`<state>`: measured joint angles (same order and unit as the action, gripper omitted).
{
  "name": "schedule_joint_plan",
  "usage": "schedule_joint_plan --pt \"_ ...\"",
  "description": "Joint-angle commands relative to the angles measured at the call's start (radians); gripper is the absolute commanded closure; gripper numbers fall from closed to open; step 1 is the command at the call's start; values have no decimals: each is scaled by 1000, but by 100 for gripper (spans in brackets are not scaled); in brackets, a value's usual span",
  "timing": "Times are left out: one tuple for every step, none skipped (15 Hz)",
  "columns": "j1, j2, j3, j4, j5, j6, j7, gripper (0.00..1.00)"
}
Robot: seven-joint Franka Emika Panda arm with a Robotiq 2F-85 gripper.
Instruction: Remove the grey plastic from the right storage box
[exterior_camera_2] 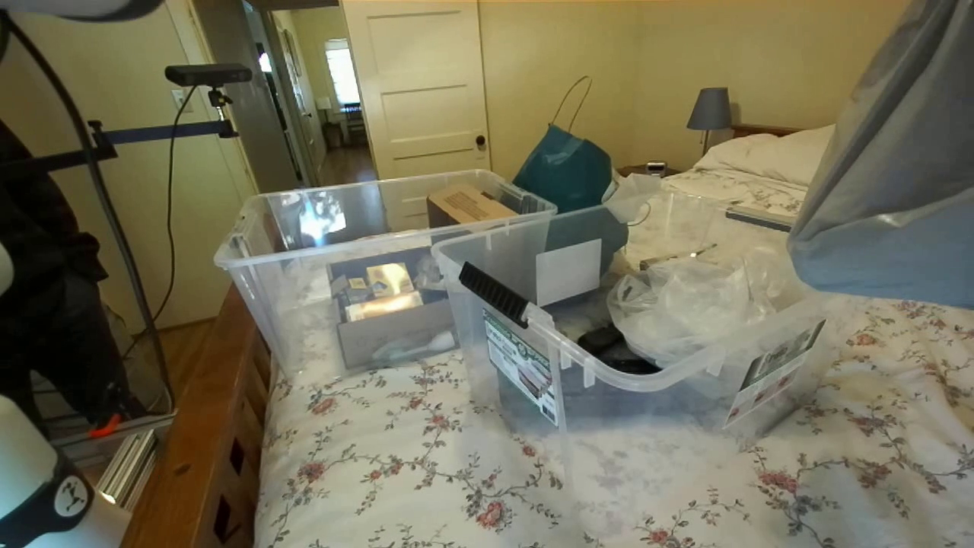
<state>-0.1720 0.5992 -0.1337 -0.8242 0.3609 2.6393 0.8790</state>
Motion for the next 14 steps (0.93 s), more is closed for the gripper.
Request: schedule_joint_plan --pt "6 35 -3 19 0 24 5 99" --pt "10 62 -5 34 0 37 8 100" --pt "23 67 -17 24 -6 36 33 100" --pt "29 75 -35 21 -15 37 64 100" --pt "36 81 -66 22 -27 46 112 100" --pt "39 88 -87 26 -34 51 130 100" --pt "41 89 -105 26 -33 45 148 100" --pt "45 90 -135 28 -37 44 184 100" --pt "45 91 -162 33 -40 38 213 100" --pt "41 90 -183 43 -36 21 245 100" --pt "40 93 -207 52 -35 15 275 100" --pt "38 97 -227 63 -37 5 295 100" --pt "36 102 -246 77 -35 -13 320 100" --pt "35 107 -262 89 -34 -28 343 100"
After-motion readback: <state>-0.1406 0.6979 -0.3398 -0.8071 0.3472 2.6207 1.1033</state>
